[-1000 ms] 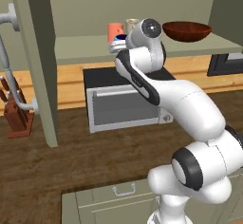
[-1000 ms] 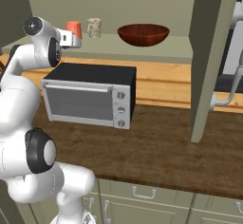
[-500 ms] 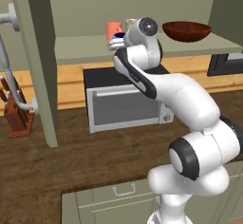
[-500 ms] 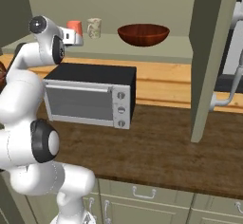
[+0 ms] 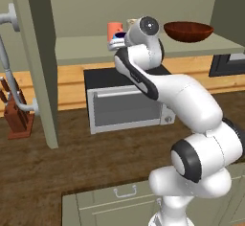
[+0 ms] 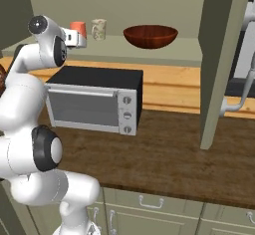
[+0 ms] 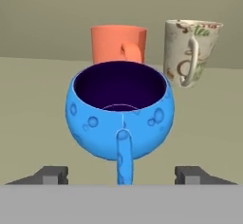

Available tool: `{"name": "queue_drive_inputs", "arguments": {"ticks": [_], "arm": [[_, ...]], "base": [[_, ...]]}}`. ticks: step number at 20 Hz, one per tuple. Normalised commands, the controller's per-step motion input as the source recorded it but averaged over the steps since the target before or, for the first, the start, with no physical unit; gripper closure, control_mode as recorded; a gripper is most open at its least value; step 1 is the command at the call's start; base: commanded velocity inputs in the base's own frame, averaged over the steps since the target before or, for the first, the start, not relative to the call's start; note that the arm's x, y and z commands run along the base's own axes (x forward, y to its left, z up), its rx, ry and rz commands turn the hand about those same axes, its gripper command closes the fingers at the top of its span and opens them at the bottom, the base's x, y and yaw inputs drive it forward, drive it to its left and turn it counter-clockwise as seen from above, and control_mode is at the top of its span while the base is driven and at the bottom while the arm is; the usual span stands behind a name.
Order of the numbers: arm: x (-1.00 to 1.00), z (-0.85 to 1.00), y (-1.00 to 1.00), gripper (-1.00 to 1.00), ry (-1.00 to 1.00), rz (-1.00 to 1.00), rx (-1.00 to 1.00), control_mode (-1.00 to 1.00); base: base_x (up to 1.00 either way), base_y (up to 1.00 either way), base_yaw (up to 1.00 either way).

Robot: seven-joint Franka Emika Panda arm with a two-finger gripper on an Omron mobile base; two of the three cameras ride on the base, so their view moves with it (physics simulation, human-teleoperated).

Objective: Gather all objects into one cabinet and sort the glasses and bowls to opposite sides.

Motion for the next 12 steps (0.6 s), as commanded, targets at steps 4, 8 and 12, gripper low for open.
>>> {"name": "queue_drive_inputs", "arguments": {"ticks": [4, 8, 12], "arm": [[-0.95, 0.1, -0.29, -1.0, 0.0, -0.06, 0.0, -1.0], [-1.0, 0.14, -0.59, -1.0, 0.0, -0.13, 0.0, -1.0], [-1.0, 0.25, -0.57, -1.0, 0.0, -0.1, 0.0, -1.0]], "base": [[0.0, 0.0, 0.0], [0.0, 0.0, 0.0], [0.0, 0.0, 0.0]]}}
